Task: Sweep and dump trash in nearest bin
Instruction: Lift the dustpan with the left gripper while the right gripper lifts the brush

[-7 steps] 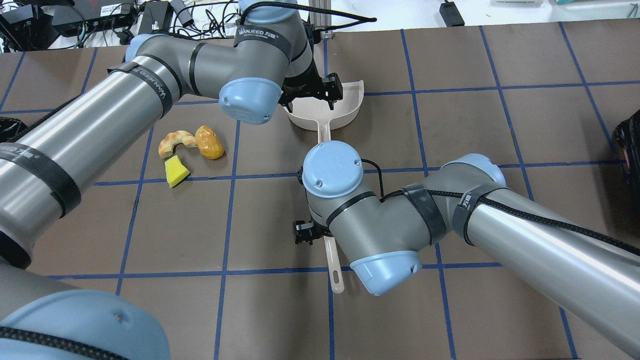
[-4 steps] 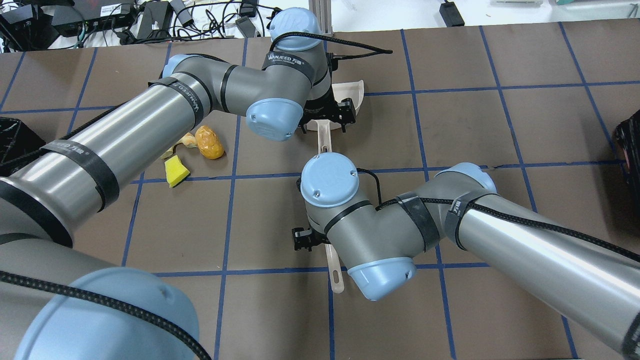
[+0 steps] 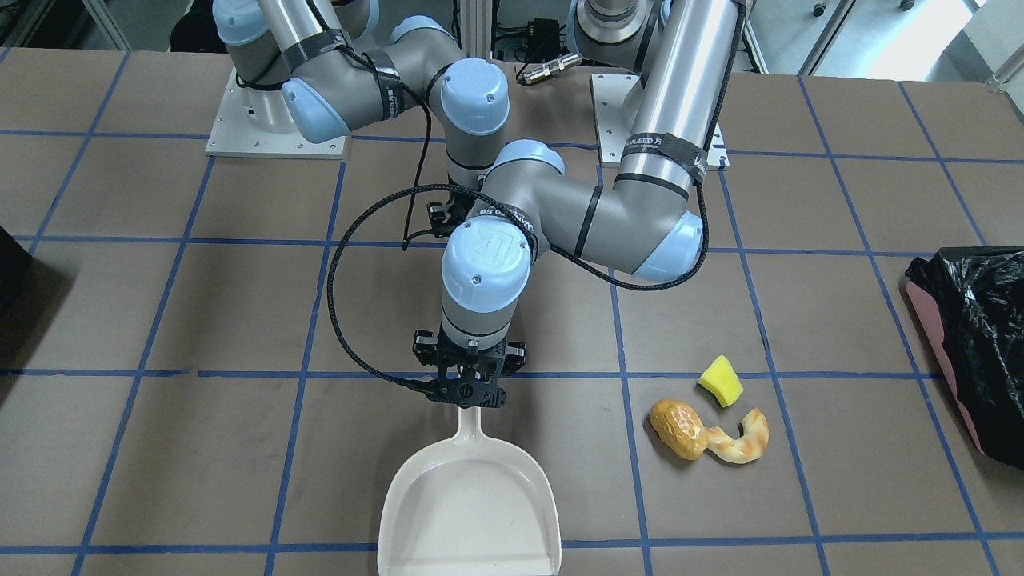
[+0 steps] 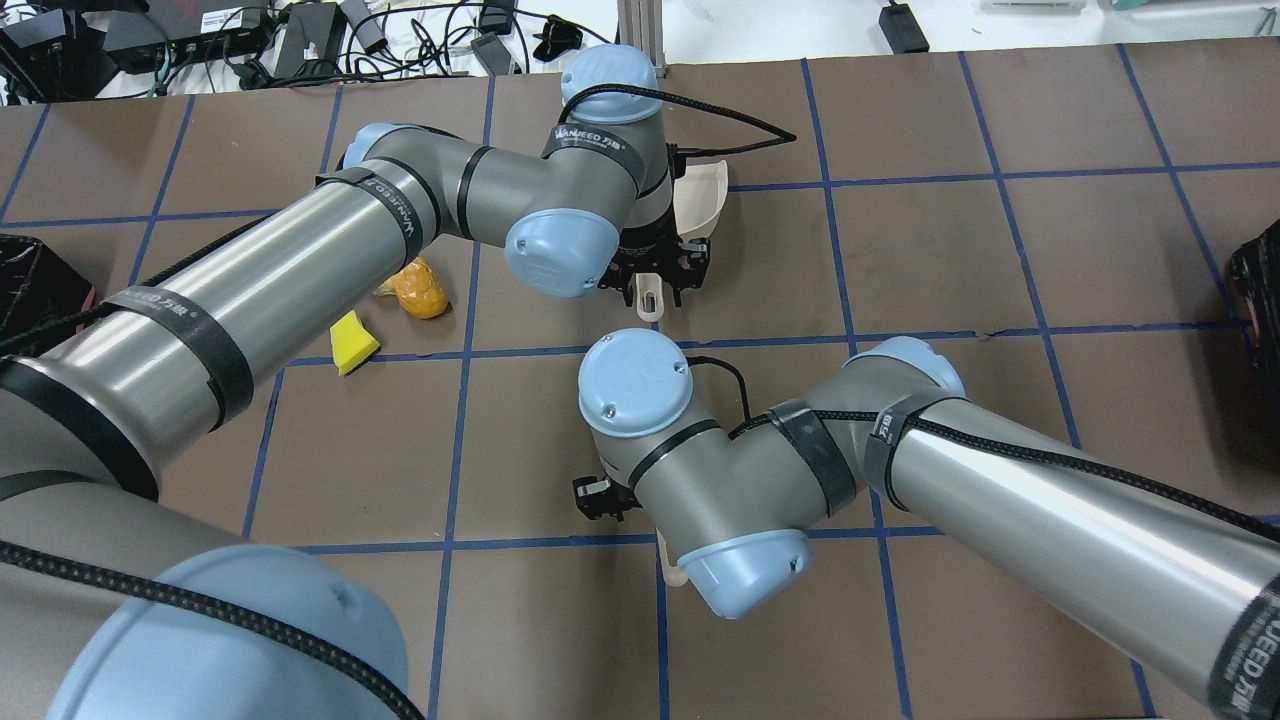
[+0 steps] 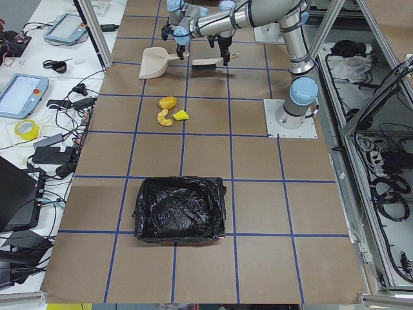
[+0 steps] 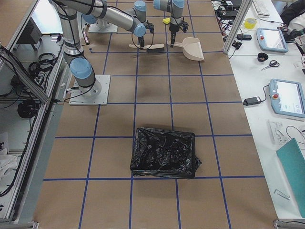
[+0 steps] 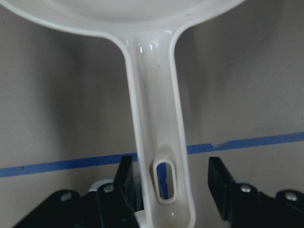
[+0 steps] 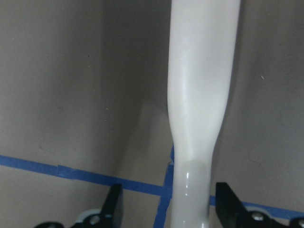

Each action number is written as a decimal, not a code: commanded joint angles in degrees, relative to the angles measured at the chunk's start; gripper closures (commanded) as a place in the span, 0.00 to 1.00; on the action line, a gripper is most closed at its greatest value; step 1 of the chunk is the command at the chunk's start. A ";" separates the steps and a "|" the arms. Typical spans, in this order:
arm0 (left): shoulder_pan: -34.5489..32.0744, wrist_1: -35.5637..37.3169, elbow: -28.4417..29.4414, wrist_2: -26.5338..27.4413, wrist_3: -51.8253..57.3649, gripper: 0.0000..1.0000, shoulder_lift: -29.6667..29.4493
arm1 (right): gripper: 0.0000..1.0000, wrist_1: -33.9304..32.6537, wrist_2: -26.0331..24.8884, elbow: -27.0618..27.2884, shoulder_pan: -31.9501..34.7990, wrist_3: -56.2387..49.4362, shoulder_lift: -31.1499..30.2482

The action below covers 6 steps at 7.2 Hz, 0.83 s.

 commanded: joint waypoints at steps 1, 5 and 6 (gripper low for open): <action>-0.03 -1.46 0.34 -0.25 -0.50 0.86 -0.08 | 0.53 0.23 -0.02 0.12 0.19 1.13 -0.11; 0.23 -1.91 1.56 0.45 0.28 1.00 1.85 | 1.00 2.60 -0.89 -0.49 0.11 1.67 -0.19; 1.10 -2.08 3.22 2.62 4.12 1.00 2.29 | 1.00 2.78 -2.90 -1.02 0.11 1.50 -0.19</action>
